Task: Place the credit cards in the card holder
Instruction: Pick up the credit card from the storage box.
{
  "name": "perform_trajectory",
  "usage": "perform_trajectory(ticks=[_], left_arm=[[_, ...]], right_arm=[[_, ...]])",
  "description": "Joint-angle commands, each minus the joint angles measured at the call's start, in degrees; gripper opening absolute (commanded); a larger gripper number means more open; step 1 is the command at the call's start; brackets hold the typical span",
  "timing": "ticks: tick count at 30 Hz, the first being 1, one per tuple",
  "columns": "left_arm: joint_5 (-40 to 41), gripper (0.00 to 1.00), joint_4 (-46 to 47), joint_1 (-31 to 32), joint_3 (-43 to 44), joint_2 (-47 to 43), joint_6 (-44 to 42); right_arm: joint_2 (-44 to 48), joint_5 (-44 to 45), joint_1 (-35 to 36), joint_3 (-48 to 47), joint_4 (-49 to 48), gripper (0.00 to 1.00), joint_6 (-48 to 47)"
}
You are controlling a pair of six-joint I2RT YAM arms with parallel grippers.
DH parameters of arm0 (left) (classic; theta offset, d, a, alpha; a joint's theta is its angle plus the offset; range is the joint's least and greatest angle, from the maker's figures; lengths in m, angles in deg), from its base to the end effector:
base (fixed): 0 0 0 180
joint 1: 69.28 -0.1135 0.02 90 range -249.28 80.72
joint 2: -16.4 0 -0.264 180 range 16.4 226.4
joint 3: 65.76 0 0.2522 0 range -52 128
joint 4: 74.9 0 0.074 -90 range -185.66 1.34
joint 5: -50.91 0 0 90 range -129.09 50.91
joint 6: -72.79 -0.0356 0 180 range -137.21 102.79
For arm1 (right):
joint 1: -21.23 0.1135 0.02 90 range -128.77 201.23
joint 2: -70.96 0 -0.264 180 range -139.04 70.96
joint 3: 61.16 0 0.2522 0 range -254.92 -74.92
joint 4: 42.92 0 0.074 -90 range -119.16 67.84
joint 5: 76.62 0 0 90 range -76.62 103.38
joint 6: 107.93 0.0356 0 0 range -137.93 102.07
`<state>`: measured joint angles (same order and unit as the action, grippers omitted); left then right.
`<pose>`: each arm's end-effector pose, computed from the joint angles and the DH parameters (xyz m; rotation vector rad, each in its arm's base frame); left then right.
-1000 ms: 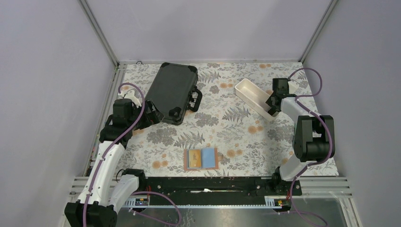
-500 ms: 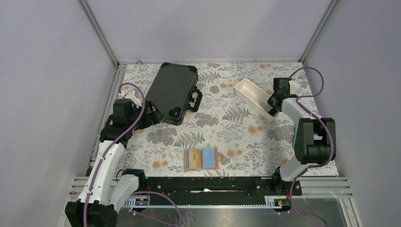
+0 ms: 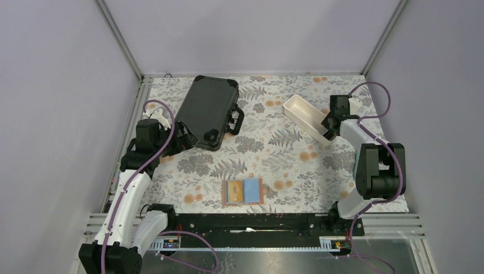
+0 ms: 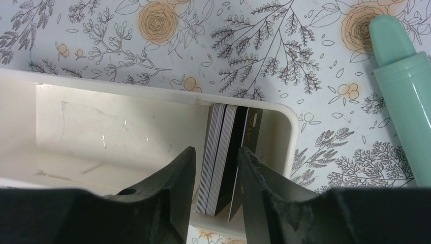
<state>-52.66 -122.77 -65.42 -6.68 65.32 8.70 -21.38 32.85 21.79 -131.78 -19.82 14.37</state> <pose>0.1797 -0.0205 0.2906 -0.3026 2.2431 -0.5447 0.3415 -0.0085 0.2081 0.7849 2.1620 -0.1075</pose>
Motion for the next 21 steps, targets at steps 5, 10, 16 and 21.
perform_trajectory(ticks=[5, 10, 16, 21], left_arm=[[-1.57, 0.98, 2.72, -0.6, -0.31, 0.3, 0.01], [-1.93, 0.98, 2.9, -0.76, -0.31, 0.45, 0.05], [-2.19, 0.98, 2.91, -0.78, -0.5, 0.48, 0.1], [-2.48, 0.98, 3.01, -0.78, -0.58, 0.51, 0.1]], right_arm=[[0.49, 0.86, -0.19, 0.35, -0.38, 0.45, 0.04], [1.23, 1.12, -0.21, -0.39, -0.45, 0.45, -0.65], [2.22, 3.11, -0.2, 0.44, 0.47, 0.45, -0.57], [4.45, 4.43, -0.19, 2.67, 0.46, 0.45, -0.57]])
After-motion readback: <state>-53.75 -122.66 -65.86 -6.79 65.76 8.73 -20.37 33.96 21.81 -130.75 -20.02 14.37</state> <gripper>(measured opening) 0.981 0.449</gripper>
